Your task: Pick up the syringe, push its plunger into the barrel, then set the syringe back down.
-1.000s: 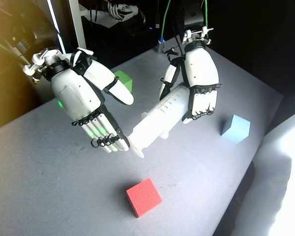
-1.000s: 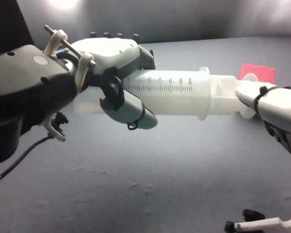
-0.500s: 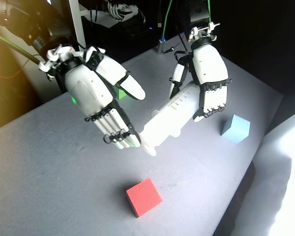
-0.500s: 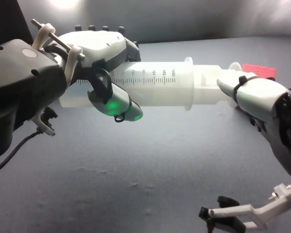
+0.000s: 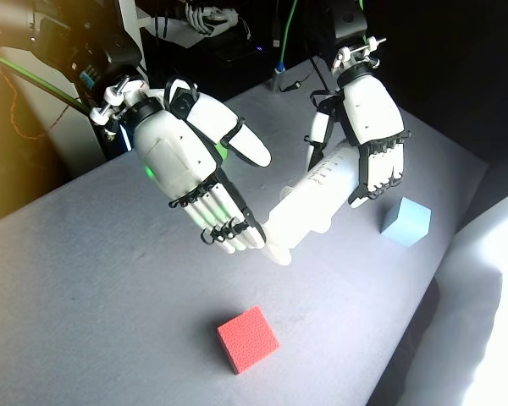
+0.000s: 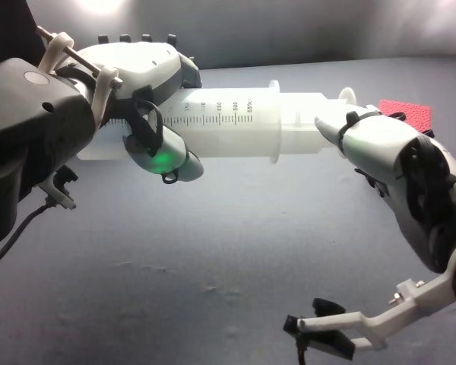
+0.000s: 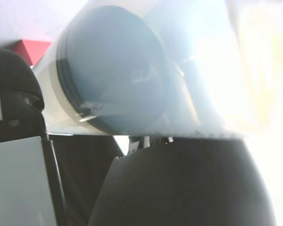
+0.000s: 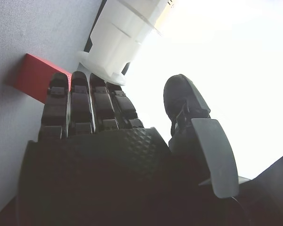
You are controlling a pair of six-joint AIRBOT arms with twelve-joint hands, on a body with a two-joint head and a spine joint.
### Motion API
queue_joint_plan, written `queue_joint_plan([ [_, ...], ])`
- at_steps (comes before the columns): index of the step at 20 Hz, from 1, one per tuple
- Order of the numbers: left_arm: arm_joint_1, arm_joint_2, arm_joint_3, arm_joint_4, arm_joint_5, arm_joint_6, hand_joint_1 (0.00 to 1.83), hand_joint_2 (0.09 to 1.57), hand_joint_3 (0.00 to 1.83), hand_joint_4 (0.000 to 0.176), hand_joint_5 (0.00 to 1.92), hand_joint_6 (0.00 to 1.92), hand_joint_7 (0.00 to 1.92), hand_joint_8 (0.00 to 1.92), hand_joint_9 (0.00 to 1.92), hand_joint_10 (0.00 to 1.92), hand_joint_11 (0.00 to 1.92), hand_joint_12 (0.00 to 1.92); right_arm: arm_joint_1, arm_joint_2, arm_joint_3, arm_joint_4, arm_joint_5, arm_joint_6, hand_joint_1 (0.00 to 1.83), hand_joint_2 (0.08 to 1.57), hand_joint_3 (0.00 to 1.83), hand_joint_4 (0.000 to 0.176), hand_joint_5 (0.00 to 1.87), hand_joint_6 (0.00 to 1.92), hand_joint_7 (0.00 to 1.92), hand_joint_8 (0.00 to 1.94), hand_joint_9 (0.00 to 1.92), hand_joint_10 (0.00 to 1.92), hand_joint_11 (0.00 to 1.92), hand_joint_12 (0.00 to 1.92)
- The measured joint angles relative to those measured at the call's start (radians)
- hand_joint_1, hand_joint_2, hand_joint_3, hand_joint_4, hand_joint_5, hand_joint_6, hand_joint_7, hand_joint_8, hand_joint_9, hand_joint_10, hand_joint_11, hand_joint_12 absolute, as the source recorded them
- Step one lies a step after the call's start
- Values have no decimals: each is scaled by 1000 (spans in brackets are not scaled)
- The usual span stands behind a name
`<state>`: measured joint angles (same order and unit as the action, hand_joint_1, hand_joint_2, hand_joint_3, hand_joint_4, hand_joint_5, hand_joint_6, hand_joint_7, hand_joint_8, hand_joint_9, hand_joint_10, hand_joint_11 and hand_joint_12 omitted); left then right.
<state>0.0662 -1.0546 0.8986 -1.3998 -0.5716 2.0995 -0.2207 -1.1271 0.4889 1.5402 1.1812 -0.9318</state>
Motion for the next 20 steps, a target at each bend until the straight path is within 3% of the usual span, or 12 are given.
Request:
queue_joint_plan([
  [1, 0, 0, 0, -2, -2, 3, 1137, 1272, 1, 3, 664, 1410, 731, 1433, 629, 888, 396, 1158, 4, -8, 1, 1, 7, -1, 0, 1399, 6, 0, 0, 0, 0, 0, 0, 0, 0, 0],
  [2, 0, 0, 0, -6, -8, 10, 1140, 1264, 0, 1, 683, 1368, 745, 1430, 649, 851, 399, 1171, 6, -14, 2, 0, 9, 0, 0, 1403, 8, 0, 0, 0, 0, 0, 0, 0, 0, 0],
  [3, 0, 0, 3, -9, -16, 13, 1292, 1247, 0, 0, 712, 1335, 766, 1371, 622, 1403, 380, 1206, 16, -23, 4, -8, 14, 1, 0, 1401, 6, 0, 0, 0, 0, 0, 0, 0, 0, 0],
  [6, -1, 5, 3, -20, -24, 13, 1326, 1249, 1, 0, 703, 1360, 736, 1342, 623, 1591, 370, 1341, 18, -40, 7, -28, 21, 2, 0, 1401, 5, 0, 0, 0, 0, 0, 0, 0, 0, 0],
  [9, -1, 5, 3, -30, -26, 13, 1334, 1228, 0, 0, 751, 1274, 772, 1320, 647, 1539, 403, 1280, 18, -45, 7, -31, 24, 2, 0, 1401, 5, 0, 0, 0, 0, 0, 0, 0, 0, 0],
  [13, -1, 5, -2, -37, -34, 18, 1330, 1241, 1, 0, 712, 1349, 747, 1297, 648, 1586, 383, 1376, 18, -66, 14, -45, 25, 2, 0, 1390, 0, 0, 0, 0, 0, 0, 0, 0, 0, 0],
  [15, -1, 5, -3, -42, -31, 20, 1338, 1216, 0, 0, 772, 1270, 806, 1247, 660, 1515, 408, 1328, 18, -85, 21, -53, 12, 2, 0, 1392, 0, 0, 0, 0, 0, 0, 0, 0, 0, 0],
  [17, -1, 5, -4, -45, -24, 19, 1323, 1255, 0, 0, 694, 1394, 725, 1377, 610, 1572, 371, 1316, 18, -89, 24, -68, -24, 1, 0, 1395, 2, 0, 0, 0, 0, 0, 0, 0, 0, 0],
  [20, -1, 4, -11, -49, -22, 16, 1329, 1243, 0, 0, 713, 1337, 749, 1346, 632, 1565, 384, 1303, 18, -100, 24, -83, -51, 0, 0, 1394, 1, 0, 0, 0, 0, 0, 0, 0, 0, 0],
])
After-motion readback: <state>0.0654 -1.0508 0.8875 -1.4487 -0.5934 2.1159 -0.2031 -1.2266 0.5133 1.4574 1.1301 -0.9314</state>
